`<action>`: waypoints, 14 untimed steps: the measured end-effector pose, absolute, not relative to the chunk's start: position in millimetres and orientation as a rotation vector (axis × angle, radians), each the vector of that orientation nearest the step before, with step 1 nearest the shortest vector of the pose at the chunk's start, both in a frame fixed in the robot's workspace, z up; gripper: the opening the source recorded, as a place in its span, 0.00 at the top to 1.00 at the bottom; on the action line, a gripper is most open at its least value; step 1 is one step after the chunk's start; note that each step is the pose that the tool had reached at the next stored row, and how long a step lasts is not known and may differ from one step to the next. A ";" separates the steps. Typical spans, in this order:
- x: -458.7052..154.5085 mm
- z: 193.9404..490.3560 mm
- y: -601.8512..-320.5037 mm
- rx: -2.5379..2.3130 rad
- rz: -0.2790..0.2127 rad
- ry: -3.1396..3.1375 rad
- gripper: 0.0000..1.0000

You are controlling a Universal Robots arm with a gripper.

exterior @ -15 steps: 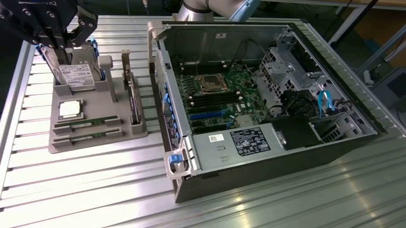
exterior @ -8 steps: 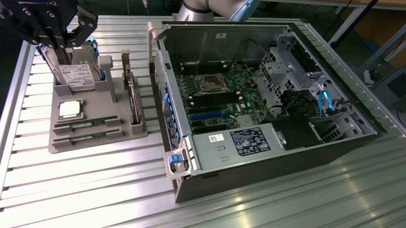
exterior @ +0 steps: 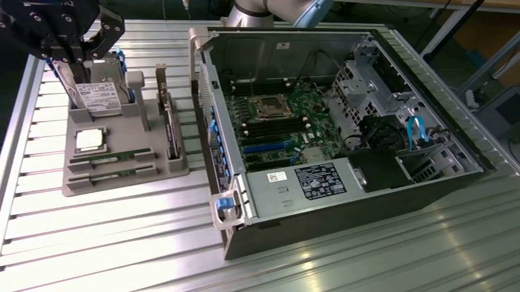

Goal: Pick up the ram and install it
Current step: 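Pick up the ram and move it above insertion slot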

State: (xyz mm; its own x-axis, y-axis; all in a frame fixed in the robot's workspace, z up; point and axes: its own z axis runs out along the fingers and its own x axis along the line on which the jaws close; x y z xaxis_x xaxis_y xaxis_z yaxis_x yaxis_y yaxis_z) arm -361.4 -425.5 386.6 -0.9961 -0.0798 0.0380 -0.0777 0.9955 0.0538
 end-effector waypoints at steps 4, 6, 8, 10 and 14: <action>-361.3 386.6 -425.5 0.234 -0.079 -3.090 0.90; -361.3 386.6 -425.5 0.293 -0.078 -3.084 0.90; -361.3 386.6 -425.5 0.410 -0.075 -3.069 0.90; -361.3 386.6 -425.5 0.530 -0.072 -3.048 0.90; -361.4 386.6 -425.5 0.701 -0.068 -3.011 0.90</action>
State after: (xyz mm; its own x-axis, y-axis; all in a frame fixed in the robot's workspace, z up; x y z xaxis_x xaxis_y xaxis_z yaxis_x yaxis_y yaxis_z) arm -361.4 -425.5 386.6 -0.8960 -0.4424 0.0379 -0.4403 0.8963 0.0538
